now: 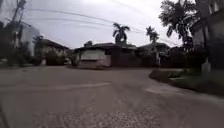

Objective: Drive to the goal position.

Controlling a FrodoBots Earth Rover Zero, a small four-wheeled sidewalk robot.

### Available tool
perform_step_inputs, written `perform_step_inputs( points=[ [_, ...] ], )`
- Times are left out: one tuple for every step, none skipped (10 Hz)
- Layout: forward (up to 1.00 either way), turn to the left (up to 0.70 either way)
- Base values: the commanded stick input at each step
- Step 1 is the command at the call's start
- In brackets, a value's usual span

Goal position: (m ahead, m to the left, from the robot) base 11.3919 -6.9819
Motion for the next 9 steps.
perform_step_inputs(
  points=[
    [0.7, -0.35],
    [0.7, -0.28],
    [0.7, -0.07],
    [0.7, 0.0],
    [0.7, 0.0],
    [0.7, 0.0],
    [0.7, -0.03],
    [0.7, -0.24],
    [0.7, -0.32]
  ],
)
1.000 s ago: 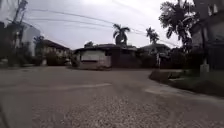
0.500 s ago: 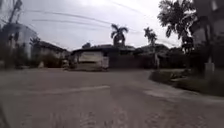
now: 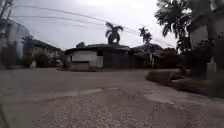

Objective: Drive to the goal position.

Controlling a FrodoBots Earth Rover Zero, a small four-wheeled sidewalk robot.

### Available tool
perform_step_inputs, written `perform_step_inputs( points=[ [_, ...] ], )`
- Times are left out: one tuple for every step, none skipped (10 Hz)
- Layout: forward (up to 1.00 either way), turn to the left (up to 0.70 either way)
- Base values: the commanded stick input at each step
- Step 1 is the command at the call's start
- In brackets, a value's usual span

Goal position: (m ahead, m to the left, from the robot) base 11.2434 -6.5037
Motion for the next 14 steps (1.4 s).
perform_step_inputs(
  points=[
    [0.7, -0.06],
    [0.7, 0.0],
    [0.7, 0.0],
    [0.7, 0.0],
    [0.7, 0.0],
    [0.7, -0.08],
    [0.7, -0.22],
    [0.7, -0.35],
    [0.7, -0.35],
    [0.7, -0.35],
    [0.7, -0.33],
    [0.7, 0.0],
    [0.7, 0.0],
    [0.7, 0.0]
  ],
)
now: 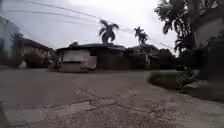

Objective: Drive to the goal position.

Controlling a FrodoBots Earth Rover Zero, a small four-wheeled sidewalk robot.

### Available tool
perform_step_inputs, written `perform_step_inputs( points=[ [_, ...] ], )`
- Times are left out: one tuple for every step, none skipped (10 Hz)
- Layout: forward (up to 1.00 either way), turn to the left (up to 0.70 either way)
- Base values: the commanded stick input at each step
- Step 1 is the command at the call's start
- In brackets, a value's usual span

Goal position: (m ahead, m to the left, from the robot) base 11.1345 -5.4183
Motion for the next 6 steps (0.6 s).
perform_step_inputs(
  points=[
    [0.7, 0.0],
    [0.7, 0.0],
    [0.7, 0.0],
    [0.7, 0.0],
    [0.7, 0.0],
    [0.7, 0.0]
  ],
)
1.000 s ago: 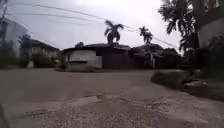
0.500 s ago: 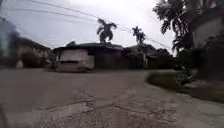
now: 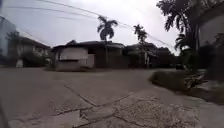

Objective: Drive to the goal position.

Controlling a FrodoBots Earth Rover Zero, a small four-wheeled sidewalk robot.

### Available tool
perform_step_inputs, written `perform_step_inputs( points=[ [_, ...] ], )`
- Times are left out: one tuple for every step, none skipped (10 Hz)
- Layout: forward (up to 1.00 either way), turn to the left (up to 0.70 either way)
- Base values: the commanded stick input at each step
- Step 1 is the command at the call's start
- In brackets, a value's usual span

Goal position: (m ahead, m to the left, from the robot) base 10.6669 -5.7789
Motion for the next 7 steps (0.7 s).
perform_step_inputs(
  points=[
    [0.7, 0.0],
    [0.7, 0.0],
    [0.7, 0.0],
    [0.7, 0.0],
    [0.7, 0.0],
    [0.7, 0.0],
    [0.7, -0.14]
  ],
)
